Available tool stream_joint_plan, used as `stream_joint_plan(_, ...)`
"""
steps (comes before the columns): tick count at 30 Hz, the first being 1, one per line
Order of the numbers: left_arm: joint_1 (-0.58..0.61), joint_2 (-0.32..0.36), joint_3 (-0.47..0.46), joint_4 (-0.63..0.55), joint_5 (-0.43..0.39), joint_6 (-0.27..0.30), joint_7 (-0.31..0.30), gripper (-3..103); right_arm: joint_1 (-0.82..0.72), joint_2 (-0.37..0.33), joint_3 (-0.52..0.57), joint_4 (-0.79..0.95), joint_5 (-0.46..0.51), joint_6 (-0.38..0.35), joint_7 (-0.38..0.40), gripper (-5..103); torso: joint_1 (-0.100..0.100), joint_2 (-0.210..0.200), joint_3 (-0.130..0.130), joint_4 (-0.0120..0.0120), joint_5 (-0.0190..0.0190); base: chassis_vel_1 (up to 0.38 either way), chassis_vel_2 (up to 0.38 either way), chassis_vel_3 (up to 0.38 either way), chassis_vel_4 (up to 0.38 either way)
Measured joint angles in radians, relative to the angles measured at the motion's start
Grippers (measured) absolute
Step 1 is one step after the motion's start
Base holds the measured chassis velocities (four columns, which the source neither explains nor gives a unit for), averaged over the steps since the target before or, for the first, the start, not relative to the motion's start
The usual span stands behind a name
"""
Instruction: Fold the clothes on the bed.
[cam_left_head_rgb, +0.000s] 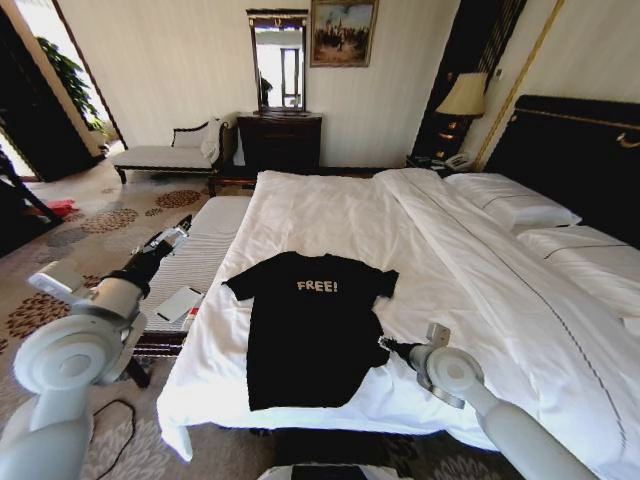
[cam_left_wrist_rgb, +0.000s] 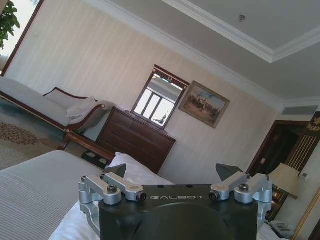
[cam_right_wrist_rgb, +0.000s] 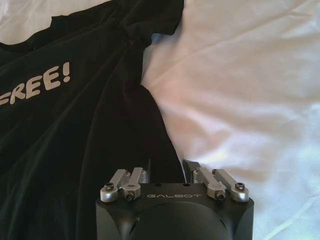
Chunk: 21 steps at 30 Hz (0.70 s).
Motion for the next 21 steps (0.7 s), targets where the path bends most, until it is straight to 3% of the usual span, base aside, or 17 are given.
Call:
stream_joint_plan(2,0.000,0.000,0.000,0.000,0.001,0.000,0.000,100,-0.001,-0.001,-0.002,0.001,-0.001,0.000,0.000,32,0.000,0.000,0.000,0.0000,0.0000,0.000,0.000,0.000,0.000)
stream_joint_plan(3,0.000,0.000,0.002,0.000,0.003,-0.001,-0.001,100,-0.002,-0.005,-0.001,0.007,-0.002,0.000,0.000,15,0.000,0.000,0.000,0.0000,0.0000,0.000,0.000,0.000,0.000)
stream_joint_plan(8,-0.001,0.000,0.002,0.002,0.004,-0.002,-0.001,100,0.011,-0.006,-0.003,0.019,-0.004,0.012,-0.006,2,0.000,0.000,0.000,0.0000,0.0000,0.000,0.000,0.000,0.000)
stream_joint_plan(21,-0.002,-0.001,0.005,0.016,0.015,-0.003,-0.001,100,0.097,0.041,-0.078,0.031,-0.023,0.034,-0.060,0,0.000,0.000,0.000,0.0001,-0.0001,0.000,0.000,0.000,0.000)
